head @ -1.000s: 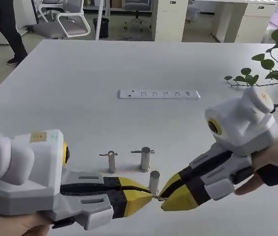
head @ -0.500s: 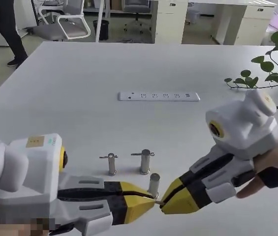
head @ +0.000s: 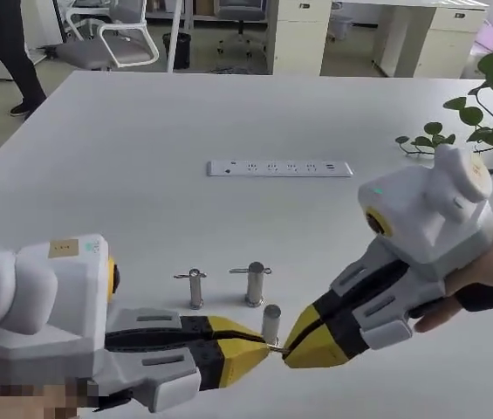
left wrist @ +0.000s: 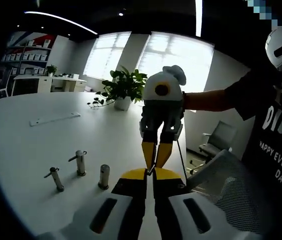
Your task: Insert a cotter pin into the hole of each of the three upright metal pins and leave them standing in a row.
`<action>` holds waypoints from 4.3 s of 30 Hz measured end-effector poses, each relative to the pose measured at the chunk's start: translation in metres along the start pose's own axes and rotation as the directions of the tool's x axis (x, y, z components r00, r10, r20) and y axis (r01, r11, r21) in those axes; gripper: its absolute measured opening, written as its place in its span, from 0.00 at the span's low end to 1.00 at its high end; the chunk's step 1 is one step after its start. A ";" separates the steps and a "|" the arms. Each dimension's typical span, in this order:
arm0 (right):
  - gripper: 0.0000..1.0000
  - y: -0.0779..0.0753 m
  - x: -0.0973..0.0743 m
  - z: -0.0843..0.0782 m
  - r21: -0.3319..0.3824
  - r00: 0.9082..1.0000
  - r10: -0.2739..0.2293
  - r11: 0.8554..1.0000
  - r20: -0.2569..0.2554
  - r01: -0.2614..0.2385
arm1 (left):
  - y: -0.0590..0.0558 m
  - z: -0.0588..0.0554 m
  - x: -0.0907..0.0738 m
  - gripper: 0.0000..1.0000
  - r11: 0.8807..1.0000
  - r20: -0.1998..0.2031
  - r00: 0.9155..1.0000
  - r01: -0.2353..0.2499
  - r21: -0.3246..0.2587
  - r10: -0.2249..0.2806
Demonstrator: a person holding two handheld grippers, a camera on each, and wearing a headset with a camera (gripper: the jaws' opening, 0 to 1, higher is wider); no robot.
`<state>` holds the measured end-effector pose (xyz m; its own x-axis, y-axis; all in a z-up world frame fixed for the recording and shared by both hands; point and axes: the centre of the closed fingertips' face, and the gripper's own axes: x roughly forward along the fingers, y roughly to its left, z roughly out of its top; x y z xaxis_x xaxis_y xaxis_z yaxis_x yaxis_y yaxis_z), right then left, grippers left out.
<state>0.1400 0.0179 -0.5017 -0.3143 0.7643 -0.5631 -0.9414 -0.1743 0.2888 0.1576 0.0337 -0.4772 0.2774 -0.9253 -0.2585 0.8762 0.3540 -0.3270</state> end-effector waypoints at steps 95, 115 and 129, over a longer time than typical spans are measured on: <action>0.00 -0.091 -0.021 -0.060 -0.180 0.924 -0.208 0.971 -0.321 0.156 | 0.094 -0.064 0.071 0.12 0.942 -0.142 0.938 -0.295 0.159 0.317; 0.00 -0.091 -0.008 -0.049 -0.190 0.924 -0.201 0.971 -0.325 0.144 | 0.093 -0.062 0.072 0.12 0.943 -0.135 0.940 -0.292 0.160 0.314; 0.02 -0.095 -0.003 -0.045 -0.145 0.936 -0.209 0.974 -0.282 0.173 | 0.094 -0.063 0.072 0.12 0.942 -0.134 0.938 -0.299 0.151 0.319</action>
<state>0.2246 0.0041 -0.5620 -0.1323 0.5772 -0.8058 -0.9893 -0.1272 0.0713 0.2350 0.0088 -0.5833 0.4868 -0.7371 -0.4687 0.8022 0.5896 -0.0939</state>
